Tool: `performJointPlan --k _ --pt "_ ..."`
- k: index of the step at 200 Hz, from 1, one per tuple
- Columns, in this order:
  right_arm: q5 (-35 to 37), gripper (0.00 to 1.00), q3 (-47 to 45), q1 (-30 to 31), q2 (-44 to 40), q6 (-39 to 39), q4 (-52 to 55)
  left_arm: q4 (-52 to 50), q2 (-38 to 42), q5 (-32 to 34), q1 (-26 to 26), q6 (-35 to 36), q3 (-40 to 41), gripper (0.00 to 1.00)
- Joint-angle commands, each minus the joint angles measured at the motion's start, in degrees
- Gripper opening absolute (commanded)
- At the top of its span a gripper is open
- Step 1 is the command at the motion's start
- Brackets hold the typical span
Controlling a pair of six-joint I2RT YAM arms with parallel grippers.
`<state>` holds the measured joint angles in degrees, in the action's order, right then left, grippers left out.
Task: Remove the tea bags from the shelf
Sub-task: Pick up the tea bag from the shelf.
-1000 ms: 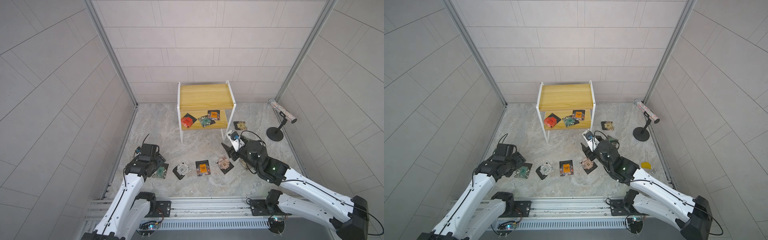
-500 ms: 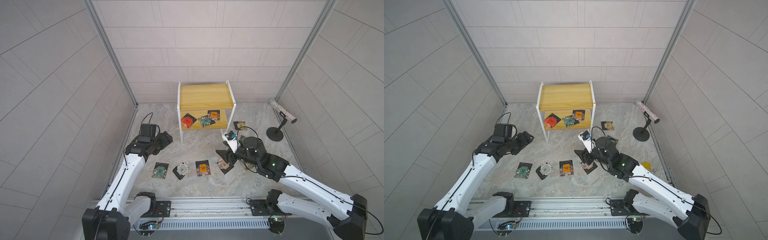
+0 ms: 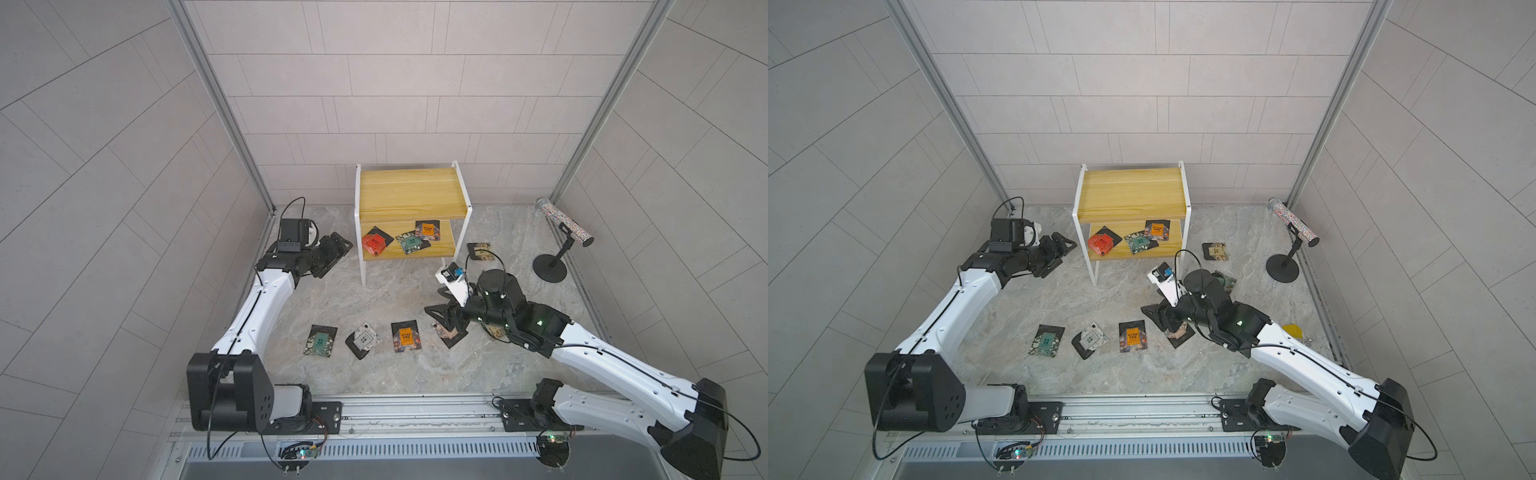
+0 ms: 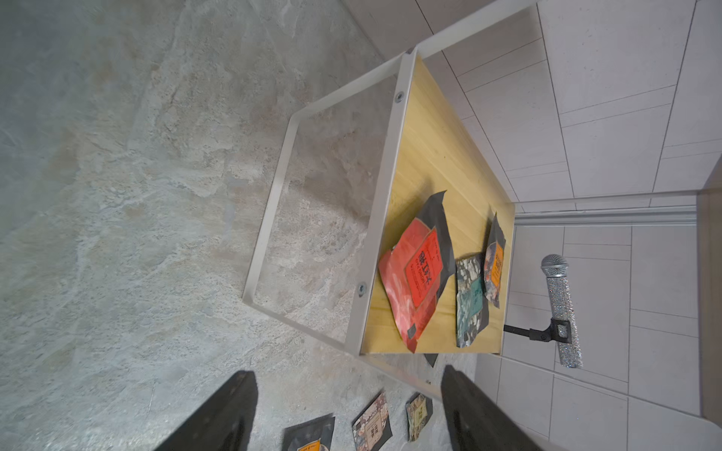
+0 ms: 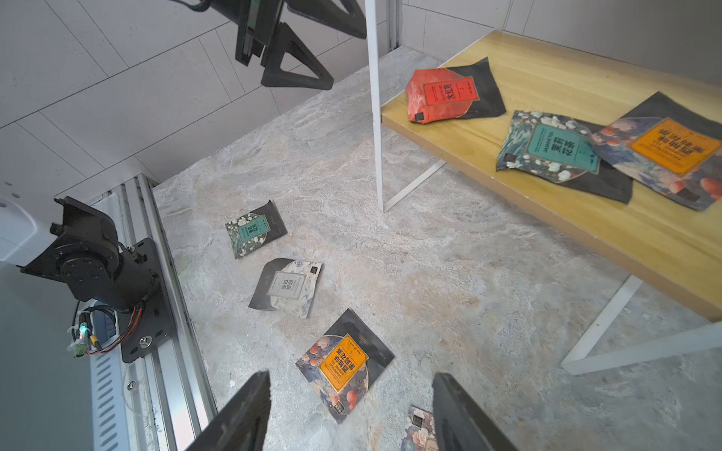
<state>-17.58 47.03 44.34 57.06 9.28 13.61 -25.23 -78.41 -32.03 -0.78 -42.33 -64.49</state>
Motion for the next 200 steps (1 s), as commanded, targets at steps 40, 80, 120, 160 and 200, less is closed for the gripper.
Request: performJointPlan --k 40,80,120,160,200 --pt "-0.2 0.70 1.0 0.0 -0.9 0.7 0.3 4.4 -12.6 -11.6 0.9 1.2 -8.8 0.83" --pt "0.7 0.70 0.9 0.0 -1.5 0.8 0.6 6.1 -18.8 -16.4 0.8 1.1 -12.9 0.85" --pt "1.2 0.70 0.7 0.0 -1.4 0.8 0.5 6.1 -22.4 -16.9 -0.8 1.3 -14.6 0.86" --pt "2.0 0.70 0.5 0.0 -1.2 0.7 0.4 5.8 -25.3 -17.2 -2.8 1.7 -16.4 0.86" --pt "2.8 0.70 0.1 0.0 -1.5 0.7 0.6 4.0 -27.2 -16.6 -4.0 2.8 -18.3 0.76"
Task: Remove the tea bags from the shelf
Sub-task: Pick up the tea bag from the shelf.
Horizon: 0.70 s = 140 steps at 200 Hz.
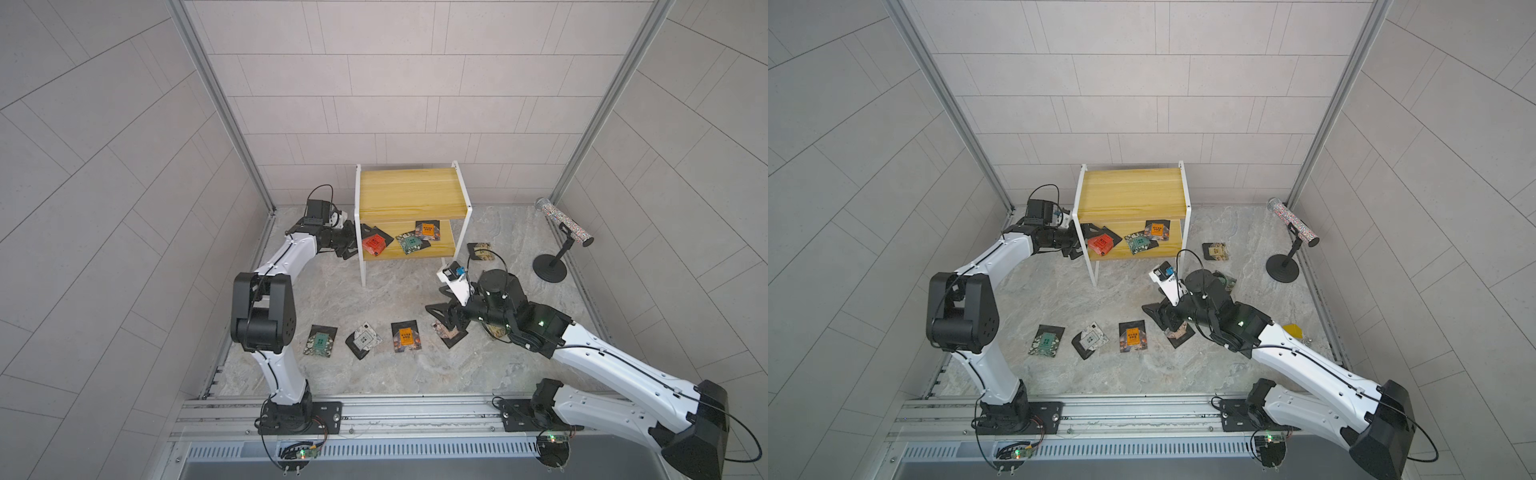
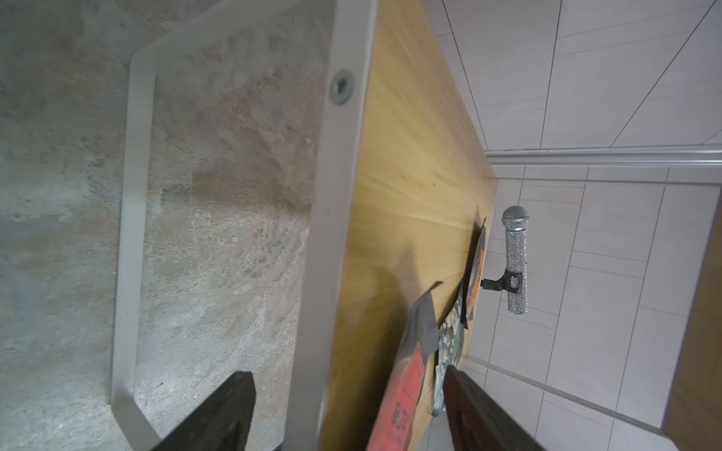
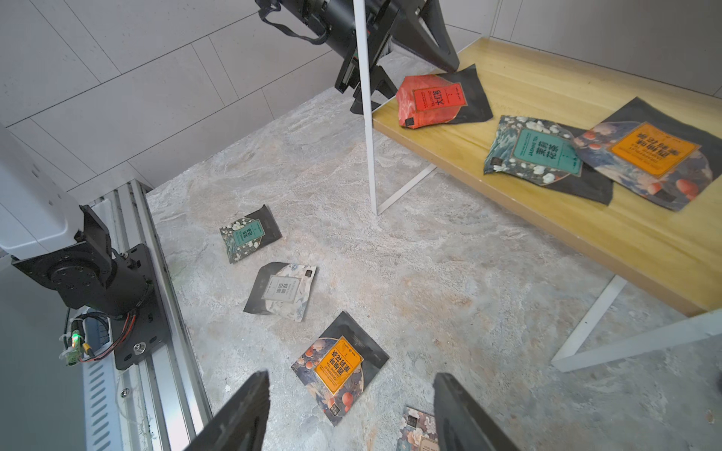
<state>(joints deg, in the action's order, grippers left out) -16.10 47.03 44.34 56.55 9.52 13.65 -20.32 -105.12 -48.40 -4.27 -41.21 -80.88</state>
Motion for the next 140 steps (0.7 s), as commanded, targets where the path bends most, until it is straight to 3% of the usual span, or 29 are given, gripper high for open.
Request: performJointPlan --k 1,25,69,140 --pt "1.3 0.70 0.1 -0.1 -1.0 0.5 0.6 -0.9 -0.5 -0.2 -0.5 1.7 -1.9 0.76" --pt "1.8 0.70 -0.2 -0.1 -1.6 0.3 0.5 -1.8 -0.5 0.0 -0.6 2.3 -1.8 0.65" --pt "1.8 0.70 -0.2 -0.1 -1.3 0.2 0.2 -2.7 0.5 0.4 0.4 3.1 -0.8 0.55" --pt "1.8 0.70 -0.5 -0.1 -1.3 0.3 -0.6 -2.6 3.9 0.9 3.5 3.4 3.0 0.44"
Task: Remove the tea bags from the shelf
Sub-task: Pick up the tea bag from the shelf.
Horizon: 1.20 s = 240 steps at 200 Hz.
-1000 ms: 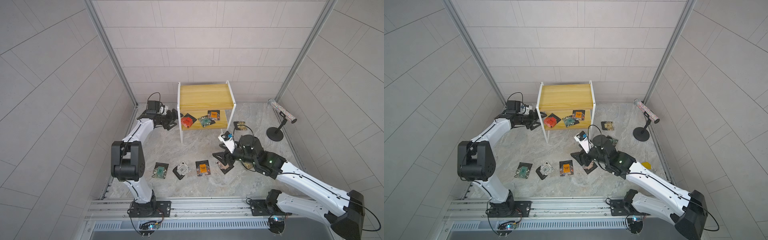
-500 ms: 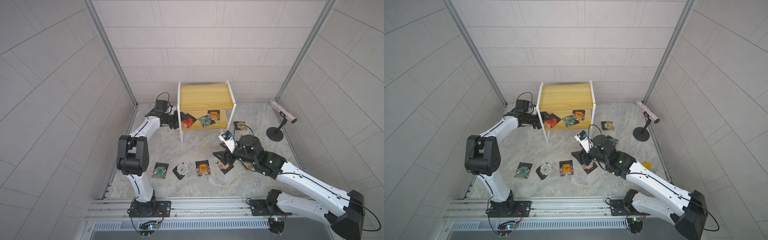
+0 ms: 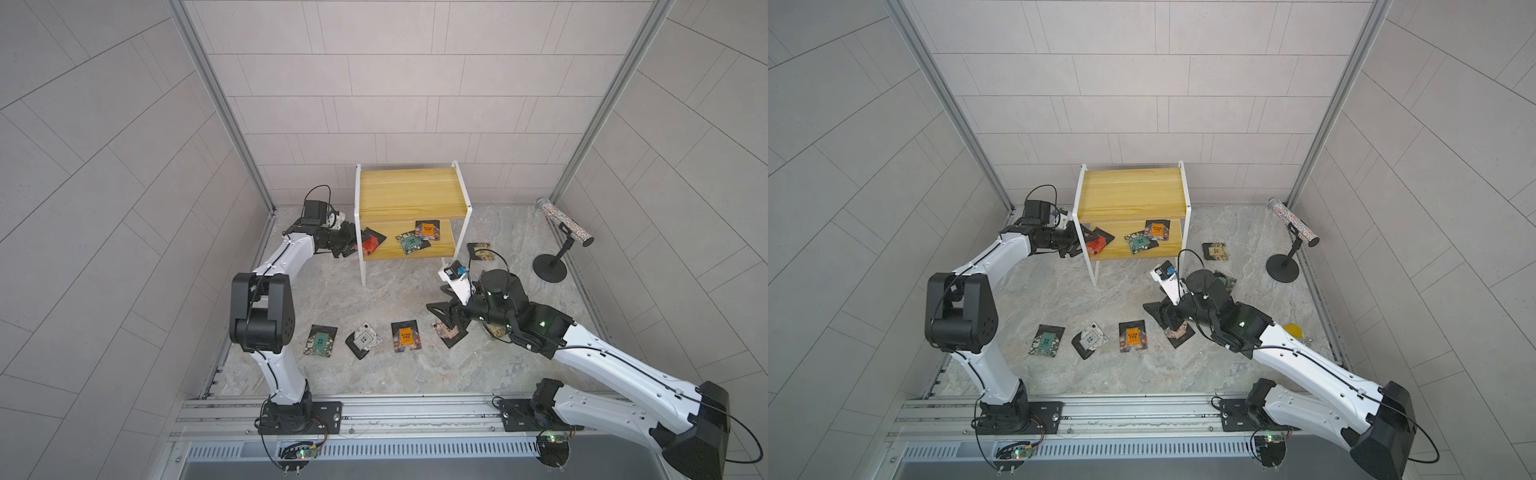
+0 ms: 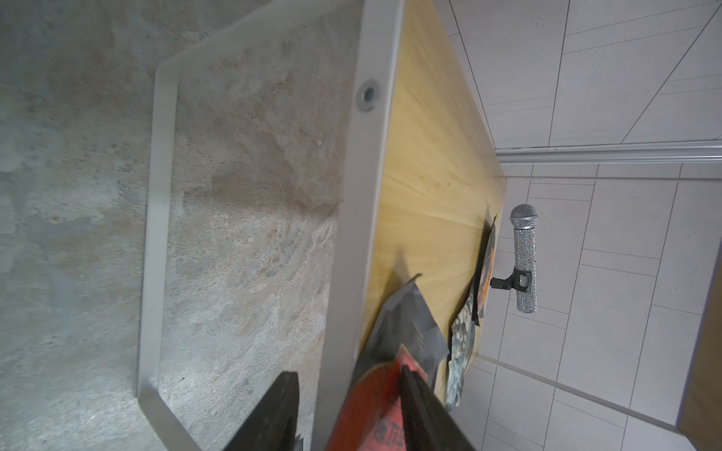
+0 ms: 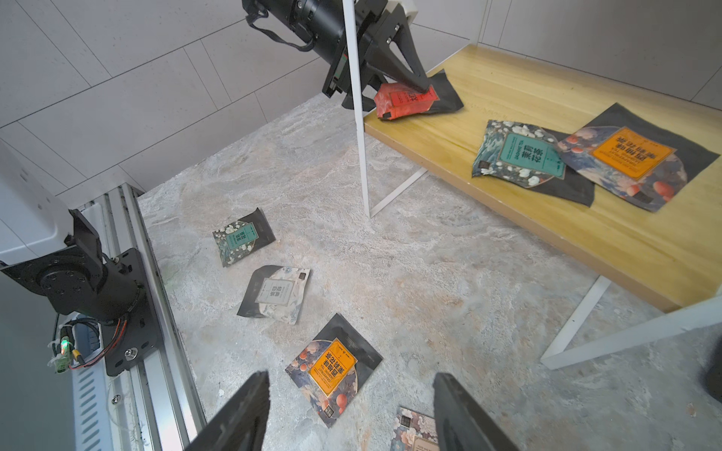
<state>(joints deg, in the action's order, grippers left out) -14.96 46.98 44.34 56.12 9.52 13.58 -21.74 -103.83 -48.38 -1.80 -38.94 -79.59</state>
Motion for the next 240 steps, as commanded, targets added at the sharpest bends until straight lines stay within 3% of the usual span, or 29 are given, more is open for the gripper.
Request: performJointPlan --k 1,62,137,190,240 --pt "0.7 0.70 -0.5 -0.1 -0.9 0.3 -0.6 -1.2 2.7 0.8 1.0 1.1 1.7 0.44" --pt "0.5 0.70 -0.8 -0.1 -0.7 0.7 -1.0 -1.4 5.1 0.4 2.4 1.2 3.6 0.26" --pt "0.0 0.70 -1.1 -0.1 -1.1 0.9 -1.4 -0.9 10.3 0.7 5.7 0.5 8.1 0.18" --pt "-0.4 0.70 -1.1 -0.1 -1.0 0.7 -1.5 -0.7 15.8 1.5 8.3 0.0 12.6 0.05" --pt "-0.9 0.70 -1.0 -0.1 -1.2 0.2 -1.4 -4.9 19.6 5.3 10.7 2.9 17.2 0.06"
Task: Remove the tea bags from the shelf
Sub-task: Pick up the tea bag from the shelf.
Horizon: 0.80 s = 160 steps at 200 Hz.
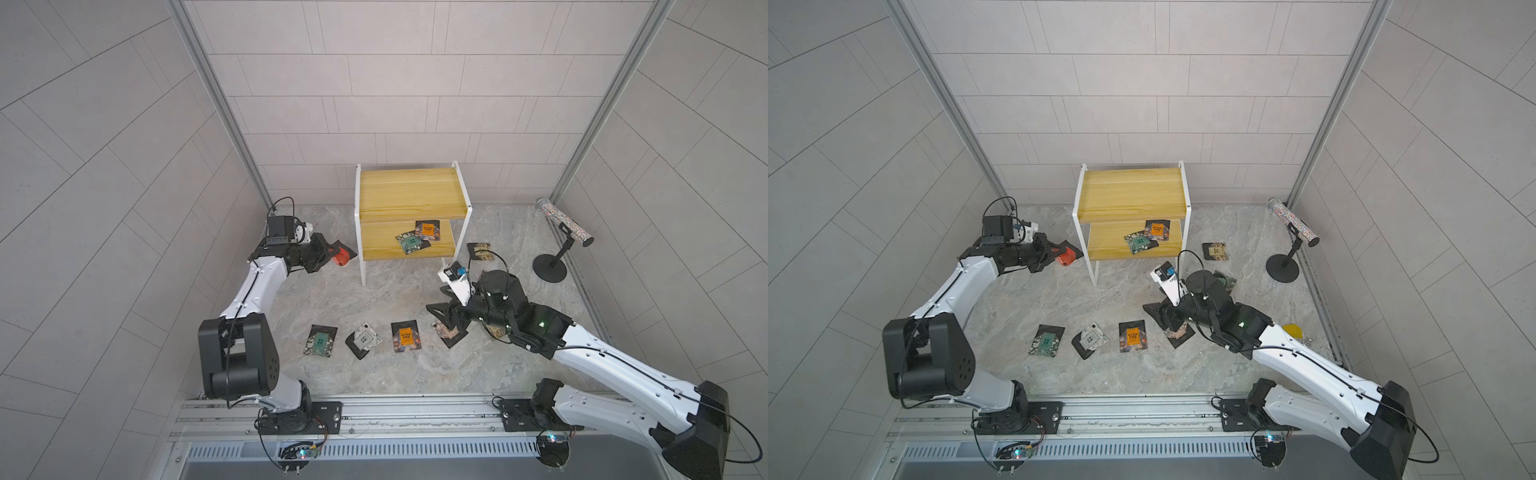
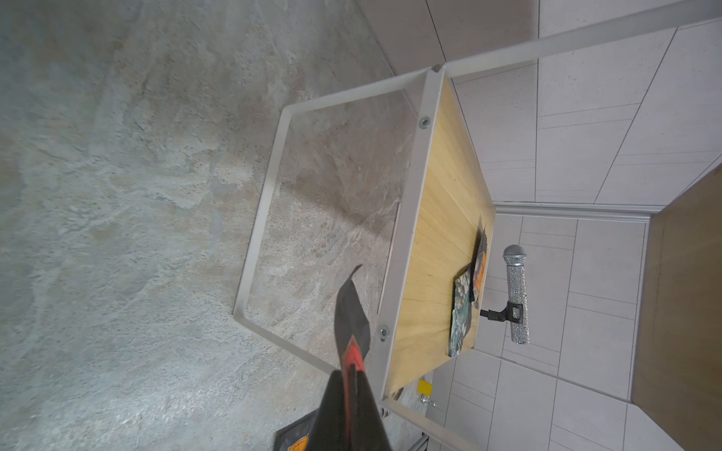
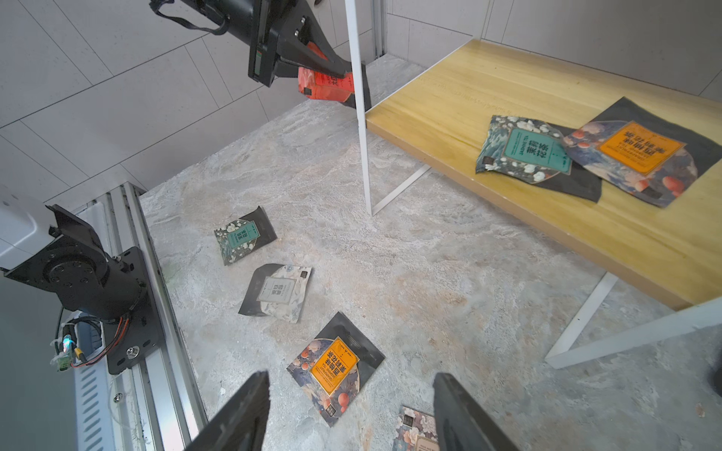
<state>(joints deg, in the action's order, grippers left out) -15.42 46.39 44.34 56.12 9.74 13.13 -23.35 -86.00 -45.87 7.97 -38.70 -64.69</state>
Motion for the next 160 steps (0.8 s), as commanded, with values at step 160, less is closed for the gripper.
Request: performJointPlan --k 160 --pt "0.3 0.70 -3.3 -0.1 -4.2 1.0 -1.3 -8.8 -6.5 18.6 1.0 11.3 9.3 0.07"
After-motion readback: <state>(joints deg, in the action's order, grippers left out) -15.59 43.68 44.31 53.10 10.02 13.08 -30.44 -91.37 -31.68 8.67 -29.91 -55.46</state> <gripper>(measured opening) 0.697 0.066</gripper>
